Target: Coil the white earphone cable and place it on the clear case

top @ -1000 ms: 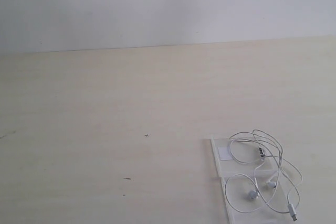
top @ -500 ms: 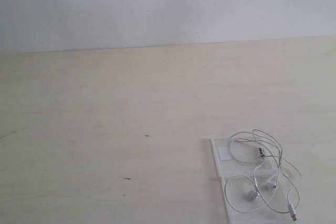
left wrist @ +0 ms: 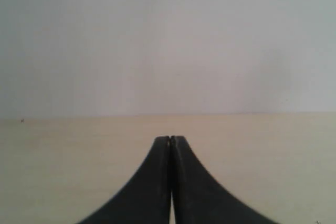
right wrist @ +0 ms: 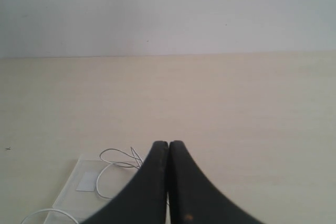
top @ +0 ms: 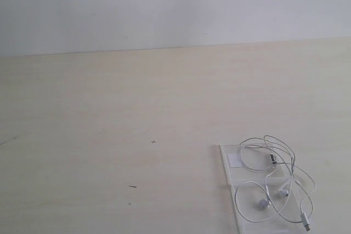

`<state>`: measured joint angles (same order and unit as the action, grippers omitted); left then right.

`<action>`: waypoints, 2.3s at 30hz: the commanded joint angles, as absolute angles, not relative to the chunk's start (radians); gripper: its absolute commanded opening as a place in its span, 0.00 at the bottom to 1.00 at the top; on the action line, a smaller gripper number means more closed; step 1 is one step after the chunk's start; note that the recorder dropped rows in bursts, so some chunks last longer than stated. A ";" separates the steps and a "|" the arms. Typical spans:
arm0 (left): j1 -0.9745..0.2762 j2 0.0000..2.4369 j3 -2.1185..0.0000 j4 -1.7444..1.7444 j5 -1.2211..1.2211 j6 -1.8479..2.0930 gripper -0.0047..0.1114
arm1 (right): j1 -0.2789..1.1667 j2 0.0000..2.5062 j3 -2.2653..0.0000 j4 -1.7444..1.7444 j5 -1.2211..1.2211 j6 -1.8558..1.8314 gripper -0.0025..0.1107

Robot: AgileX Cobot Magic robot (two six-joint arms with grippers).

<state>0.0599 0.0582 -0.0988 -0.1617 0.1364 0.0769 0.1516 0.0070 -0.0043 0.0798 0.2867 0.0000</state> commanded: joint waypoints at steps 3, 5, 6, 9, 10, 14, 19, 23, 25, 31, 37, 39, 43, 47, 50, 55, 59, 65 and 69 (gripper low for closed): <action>0.085 0.000 -0.001 -0.172 0.268 0.041 0.04 | 0.145 0.000 0.000 0.080 0.283 0.000 0.02; 0.085 0.000 0.000 -0.172 0.267 0.045 0.04 | 0.145 0.000 0.000 0.080 0.283 0.000 0.02; 0.085 0.000 0.000 -0.170 0.267 0.045 0.04 | 0.145 0.000 0.000 0.080 0.283 0.000 0.02; 0.085 0.000 0.000 -0.145 0.318 0.052 0.04 | 0.145 0.000 0.000 0.080 0.283 0.000 0.02; 0.085 0.000 0.000 -0.136 0.324 0.052 0.04 | 0.145 0.000 0.000 0.080 0.283 0.000 0.02; 0.085 0.000 0.000 -0.109 0.356 0.052 0.04 | 0.145 0.000 0.000 0.080 0.283 0.000 0.02; 0.085 0.000 0.000 -0.109 0.356 0.046 0.04 | 0.145 0.000 0.000 0.080 0.283 0.000 0.02; 0.087 0.000 0.000 -0.111 0.356 0.016 0.04 | 0.145 0.000 0.000 0.080 0.283 0.000 0.02; 0.090 0.000 0.000 -0.111 0.358 0.017 0.04 | 0.145 0.000 0.000 0.080 0.283 0.000 0.02; 0.090 0.000 0.000 -0.111 0.358 0.020 0.04 | 0.145 0.000 0.000 0.080 0.283 0.000 0.02; 0.090 0.000 0.000 -0.111 0.358 0.020 0.04 | 0.145 0.000 0.000 0.080 0.283 0.000 0.02; 0.090 0.000 0.000 -0.111 0.358 0.020 0.04 | 0.145 0.000 0.000 0.080 0.283 0.000 0.02; 0.090 0.000 0.000 -0.111 0.358 0.020 0.04 | 0.145 0.000 0.000 0.080 0.283 0.000 0.02; 0.090 0.000 0.000 -0.111 0.358 0.020 0.04 | 0.145 0.000 0.000 0.080 0.283 0.000 0.02; 0.090 0.000 0.000 -0.111 0.358 0.020 0.04 | 0.145 0.000 0.000 0.080 0.283 0.000 0.02; 0.090 0.000 0.000 -0.111 0.358 0.020 0.04 | 0.145 0.000 0.000 0.080 0.283 0.000 0.02; 0.090 0.000 0.000 -0.111 0.358 0.020 0.04 | 0.145 0.000 0.000 0.080 0.283 0.000 0.02; 0.090 0.000 0.000 -0.111 0.358 0.020 0.04 | 0.145 0.000 0.000 0.080 0.283 0.000 0.02; 0.090 0.000 0.000 -0.111 0.358 0.020 0.04 | 0.145 0.000 0.000 0.080 0.283 0.000 0.02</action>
<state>0.0882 0.0069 -0.0027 -0.1142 0.3651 0.0272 0.1516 0.0070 -0.0043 0.0798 0.2885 0.0000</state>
